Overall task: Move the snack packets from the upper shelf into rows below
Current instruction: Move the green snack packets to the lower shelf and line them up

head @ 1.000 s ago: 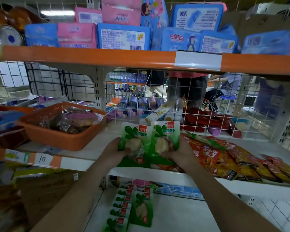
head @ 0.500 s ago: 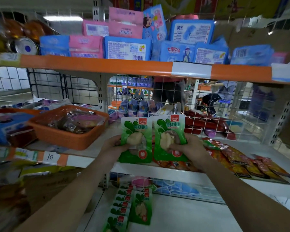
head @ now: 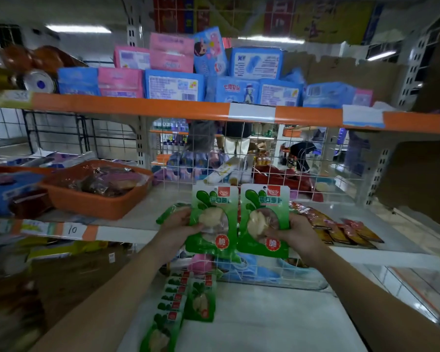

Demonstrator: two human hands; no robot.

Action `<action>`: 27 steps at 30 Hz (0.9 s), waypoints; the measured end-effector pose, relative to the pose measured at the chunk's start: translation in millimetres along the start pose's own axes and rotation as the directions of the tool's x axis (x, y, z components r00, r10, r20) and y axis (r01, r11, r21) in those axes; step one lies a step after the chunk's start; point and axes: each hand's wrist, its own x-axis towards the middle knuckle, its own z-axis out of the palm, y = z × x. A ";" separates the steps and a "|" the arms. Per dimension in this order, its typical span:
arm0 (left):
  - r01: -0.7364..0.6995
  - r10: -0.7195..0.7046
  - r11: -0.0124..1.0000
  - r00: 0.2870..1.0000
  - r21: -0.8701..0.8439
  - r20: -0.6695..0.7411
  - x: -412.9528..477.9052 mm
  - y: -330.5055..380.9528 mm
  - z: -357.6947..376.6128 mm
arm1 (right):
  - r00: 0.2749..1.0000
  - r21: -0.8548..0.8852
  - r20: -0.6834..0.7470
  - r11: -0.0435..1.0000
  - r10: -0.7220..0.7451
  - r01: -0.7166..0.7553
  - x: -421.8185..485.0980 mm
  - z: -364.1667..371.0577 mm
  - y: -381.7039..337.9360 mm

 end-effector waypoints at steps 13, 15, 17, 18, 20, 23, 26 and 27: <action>0.223 -0.228 0.972 0.971 0.073 0.076 -61.1 -68.3 17.2 | 0.970 -0.012 0.095 0.974 0.225 -0.225 -85.0 -11.2 42.3; 0.243 -0.246 0.968 0.967 0.058 0.060 -65.0 -84.3 15.6 | 0.958 -0.037 0.124 0.966 0.260 -0.257 -91.4 -9.9 56.3; 0.245 -0.248 0.966 0.968 0.082 0.032 -68.9 -99.1 13.9 | 0.943 -0.054 0.141 0.953 0.303 -0.298 -96.2 -7.3 72.5; 0.245 -0.249 0.964 0.968 0.101 0.033 -70.4 -105.4 13.3 | 0.935 -0.056 0.138 0.945 0.326 -0.321 -98.1 -5.9 80.5; 0.267 -0.274 0.958 0.960 0.105 0.064 -70.3 -119.4 8.8 | 0.924 -0.069 0.136 0.934 0.357 -0.351 -101.1 -2.3 95.2; 0.303 -0.313 0.949 0.939 0.089 0.141 -66.1 -143.5 -0.5 | 0.908 -0.089 0.168 0.923 0.384 -0.374 -100.4 4.0 116.8; 0.308 -0.328 0.939 0.937 0.156 0.124 -56.7 -170.5 -7.2 | 0.892 -0.078 0.173 0.909 0.417 -0.410 -95.3 10.3 138.5; 0.311 -0.332 0.933 0.938 0.178 0.098 -52.9 -179.0 -9.0 | 0.891 -0.083 0.166 0.906 0.423 -0.415 -92.6 13.0 145.3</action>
